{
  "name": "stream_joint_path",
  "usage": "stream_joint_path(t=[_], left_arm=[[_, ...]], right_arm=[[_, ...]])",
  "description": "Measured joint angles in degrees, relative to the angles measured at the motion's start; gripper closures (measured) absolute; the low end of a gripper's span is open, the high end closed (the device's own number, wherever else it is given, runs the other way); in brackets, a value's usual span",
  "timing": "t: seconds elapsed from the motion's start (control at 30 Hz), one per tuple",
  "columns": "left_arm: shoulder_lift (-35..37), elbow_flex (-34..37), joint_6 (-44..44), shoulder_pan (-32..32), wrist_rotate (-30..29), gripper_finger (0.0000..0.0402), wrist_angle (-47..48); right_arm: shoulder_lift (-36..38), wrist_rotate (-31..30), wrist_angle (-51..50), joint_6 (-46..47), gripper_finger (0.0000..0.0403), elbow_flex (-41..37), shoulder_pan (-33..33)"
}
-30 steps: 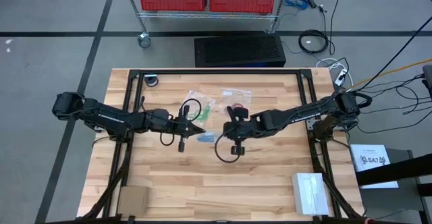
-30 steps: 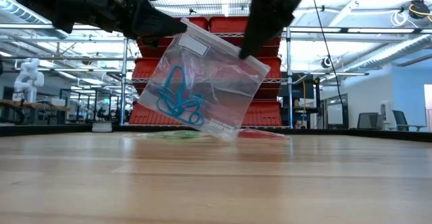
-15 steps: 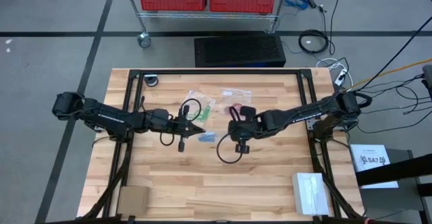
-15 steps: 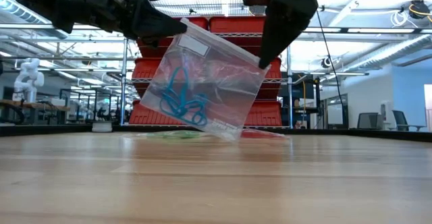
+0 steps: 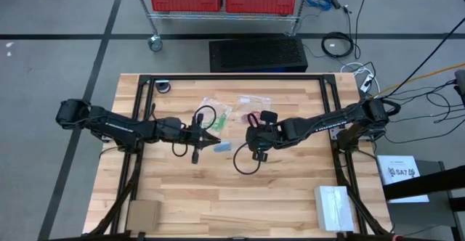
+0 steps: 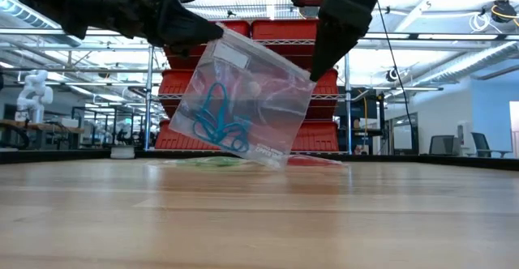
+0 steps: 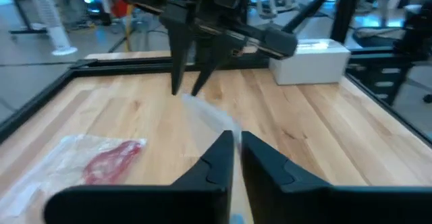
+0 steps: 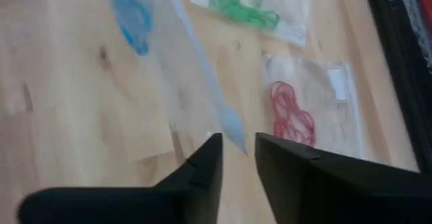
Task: Sort rubber bands
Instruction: Close the bottom transparent zip bag
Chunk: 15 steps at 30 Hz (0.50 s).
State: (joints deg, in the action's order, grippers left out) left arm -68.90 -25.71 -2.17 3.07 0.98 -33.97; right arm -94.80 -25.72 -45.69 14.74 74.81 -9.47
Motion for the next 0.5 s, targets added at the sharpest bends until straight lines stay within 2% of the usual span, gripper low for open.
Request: stream_joint_path(t=[0.27,0.43,0.5], left_arm=[[0.0,0.0,0.3,0.0,-6.6,0.0294,0.0],[0.0,0.0,-0.4,0.0,-13.2,0.0268,0.8],[0.0,0.0,-1.4,0.0,-13.6,0.0267,2.4]], right_arm=[[0.0,-0.3,2.0,-0.6,0.0240,0.0,0.0],[0.0,-0.3,4.2,-2.3,0.0225,0.0,0.9],[-0.7,0.0,6.3,-2.4,0.0233,0.0,1.6]])
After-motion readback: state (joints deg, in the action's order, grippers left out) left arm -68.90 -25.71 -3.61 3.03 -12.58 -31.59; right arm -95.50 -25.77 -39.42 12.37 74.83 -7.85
